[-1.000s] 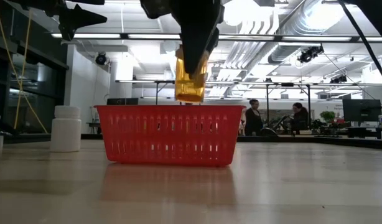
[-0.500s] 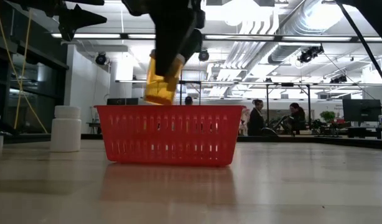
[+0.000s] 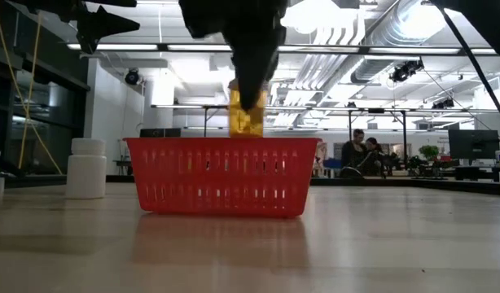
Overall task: Pick and place pill bottles into a basket
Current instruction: Put the orange pill bottle into the red bin
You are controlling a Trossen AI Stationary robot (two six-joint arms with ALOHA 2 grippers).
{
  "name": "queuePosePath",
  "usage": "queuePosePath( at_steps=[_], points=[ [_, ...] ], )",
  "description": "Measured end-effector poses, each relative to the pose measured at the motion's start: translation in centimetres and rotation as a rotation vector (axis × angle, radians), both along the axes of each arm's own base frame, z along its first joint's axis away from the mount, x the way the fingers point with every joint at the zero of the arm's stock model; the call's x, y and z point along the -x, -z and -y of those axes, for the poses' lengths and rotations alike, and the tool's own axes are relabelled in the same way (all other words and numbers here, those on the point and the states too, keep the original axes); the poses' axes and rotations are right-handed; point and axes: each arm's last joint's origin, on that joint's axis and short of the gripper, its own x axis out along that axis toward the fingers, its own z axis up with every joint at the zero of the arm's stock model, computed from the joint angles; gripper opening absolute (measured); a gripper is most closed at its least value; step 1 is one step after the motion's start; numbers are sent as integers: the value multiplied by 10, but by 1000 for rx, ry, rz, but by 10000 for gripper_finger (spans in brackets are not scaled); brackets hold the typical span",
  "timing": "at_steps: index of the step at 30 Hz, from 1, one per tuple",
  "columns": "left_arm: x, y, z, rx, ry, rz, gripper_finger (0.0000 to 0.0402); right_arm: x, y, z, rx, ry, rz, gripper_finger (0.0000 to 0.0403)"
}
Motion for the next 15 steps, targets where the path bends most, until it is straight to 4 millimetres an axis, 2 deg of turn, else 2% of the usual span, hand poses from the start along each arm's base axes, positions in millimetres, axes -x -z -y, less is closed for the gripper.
queuePosePath(
  at_steps=[3,6,15],
  points=[
    [0,0,0,0,0,0,239,-4,-4,-11,-32,-36,72,200],
    [0,0,0,0,-1,1,239,0,-3,-16,-27,-61,38,200],
    [0,0,0,0,0,1,239,-8,1,-14,-21,-79,92,200]
  ],
)
